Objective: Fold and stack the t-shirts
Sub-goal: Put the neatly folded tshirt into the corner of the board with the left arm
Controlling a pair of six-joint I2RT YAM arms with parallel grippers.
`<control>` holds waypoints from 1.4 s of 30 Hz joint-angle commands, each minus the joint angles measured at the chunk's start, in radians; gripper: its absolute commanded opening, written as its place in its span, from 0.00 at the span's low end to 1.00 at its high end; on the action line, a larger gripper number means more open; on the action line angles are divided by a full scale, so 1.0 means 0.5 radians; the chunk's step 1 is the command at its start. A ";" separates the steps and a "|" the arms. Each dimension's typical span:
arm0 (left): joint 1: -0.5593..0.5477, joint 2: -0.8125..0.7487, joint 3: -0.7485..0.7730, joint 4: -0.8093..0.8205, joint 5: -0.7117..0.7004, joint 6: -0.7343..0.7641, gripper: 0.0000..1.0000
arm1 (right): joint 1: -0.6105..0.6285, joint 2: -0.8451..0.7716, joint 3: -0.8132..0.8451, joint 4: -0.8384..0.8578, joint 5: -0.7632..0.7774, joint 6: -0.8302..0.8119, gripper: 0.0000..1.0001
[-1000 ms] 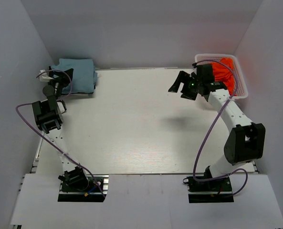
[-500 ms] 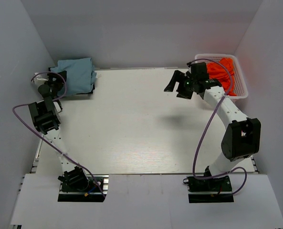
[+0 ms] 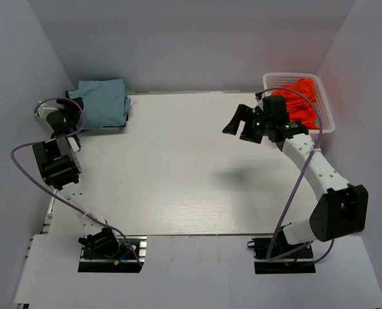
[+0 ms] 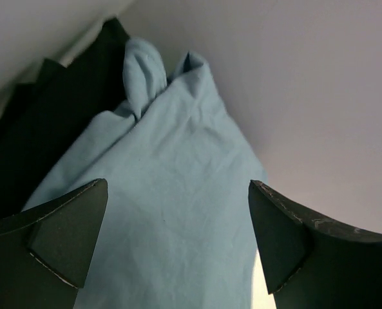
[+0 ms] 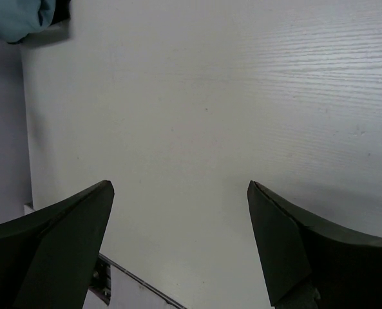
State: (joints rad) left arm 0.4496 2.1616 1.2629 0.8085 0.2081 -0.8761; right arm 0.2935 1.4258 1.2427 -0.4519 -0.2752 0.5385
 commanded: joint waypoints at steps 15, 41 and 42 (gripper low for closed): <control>-0.101 -1.135 -0.369 -1.275 0.078 0.463 1.00 | 0.060 -0.354 -0.353 0.134 0.056 -0.129 0.90; -1.497 -1.706 0.168 -3.215 -0.873 0.908 1.00 | 0.057 -1.262 -0.795 -0.121 0.606 0.012 0.90; -1.516 -1.728 0.168 -3.215 -0.873 0.908 1.00 | 0.051 -1.271 -0.798 -0.112 0.609 0.015 0.90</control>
State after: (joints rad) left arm -0.2905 1.3453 1.3239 -0.7498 -0.1471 -0.4400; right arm 0.3218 0.8169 0.8524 -0.5018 -0.0288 0.5430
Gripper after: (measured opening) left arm 0.995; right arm 0.902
